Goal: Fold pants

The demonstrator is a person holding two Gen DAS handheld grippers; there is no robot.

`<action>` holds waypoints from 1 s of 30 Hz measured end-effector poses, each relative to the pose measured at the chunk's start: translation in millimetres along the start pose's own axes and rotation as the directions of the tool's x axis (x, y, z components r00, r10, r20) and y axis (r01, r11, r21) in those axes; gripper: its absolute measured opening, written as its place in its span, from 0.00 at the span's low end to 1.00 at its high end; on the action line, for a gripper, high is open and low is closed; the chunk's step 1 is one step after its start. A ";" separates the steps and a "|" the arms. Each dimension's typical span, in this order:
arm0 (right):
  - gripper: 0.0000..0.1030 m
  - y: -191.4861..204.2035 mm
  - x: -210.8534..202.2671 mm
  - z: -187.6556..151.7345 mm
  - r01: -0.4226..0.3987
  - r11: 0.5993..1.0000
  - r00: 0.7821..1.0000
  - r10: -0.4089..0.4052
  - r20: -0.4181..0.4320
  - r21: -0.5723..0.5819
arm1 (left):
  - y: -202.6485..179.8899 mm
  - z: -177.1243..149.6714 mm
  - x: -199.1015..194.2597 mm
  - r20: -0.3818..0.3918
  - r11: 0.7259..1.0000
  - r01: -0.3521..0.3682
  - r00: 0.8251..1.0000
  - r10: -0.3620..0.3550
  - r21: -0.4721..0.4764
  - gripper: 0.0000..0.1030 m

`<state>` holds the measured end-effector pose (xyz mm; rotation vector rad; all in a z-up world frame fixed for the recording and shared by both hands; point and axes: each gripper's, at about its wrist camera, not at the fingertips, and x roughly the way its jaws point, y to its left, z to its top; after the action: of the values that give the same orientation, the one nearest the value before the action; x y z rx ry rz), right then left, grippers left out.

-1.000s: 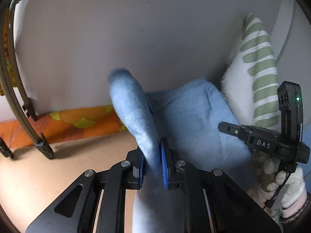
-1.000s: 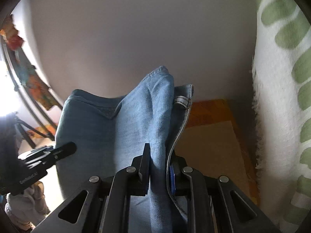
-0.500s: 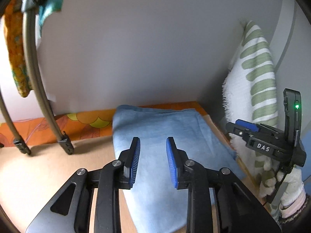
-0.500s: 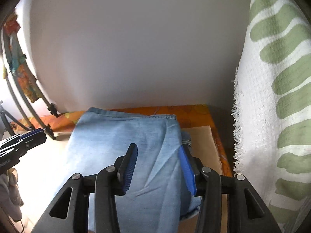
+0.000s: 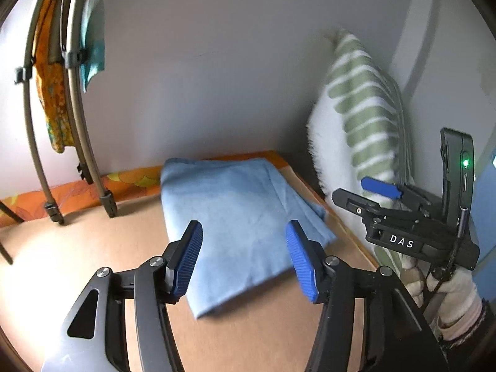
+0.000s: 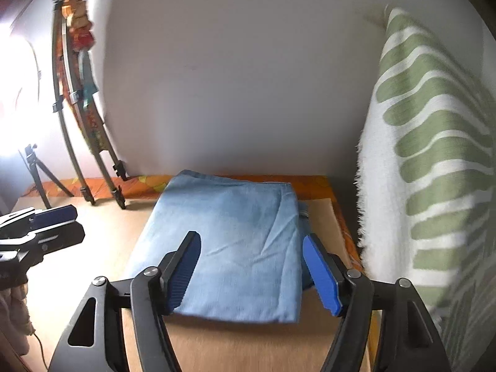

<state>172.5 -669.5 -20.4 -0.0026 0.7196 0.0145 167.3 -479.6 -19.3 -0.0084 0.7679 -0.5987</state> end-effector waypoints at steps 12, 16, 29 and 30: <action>0.90 38.5 -104.0 -47.6 0.049 0.999 0.993 -0.048 0.107 -0.005 | -30.4 -41.4 -91.5 0.048 0.996 -0.052 0.998 0.049 0.074 0.73; 0.93 57.9 -139.3 -66.2 0.064 0.998 0.986 -0.063 0.154 0.002 | -30.6 -60.3 -125.6 0.075 0.993 -0.093 0.993 0.088 0.072 0.78; 1.00 98.4 -213.9 -117.5 0.065 0.996 0.962 -0.078 0.264 0.055 | -20.9 -111.9 -194.0 0.114 0.987 -0.158 0.982 0.153 0.039 0.79; 1.00 99.6 -215.0 -120.2 0.055 0.997 0.963 -0.069 0.260 0.062 | -19.5 -116.4 -196.4 0.115 0.986 -0.165 0.980 0.160 0.037 0.79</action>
<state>-69.8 -573.5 31.2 0.0284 0.4544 -0.0641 -29.1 -371.6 27.9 0.0628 0.6387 -0.4563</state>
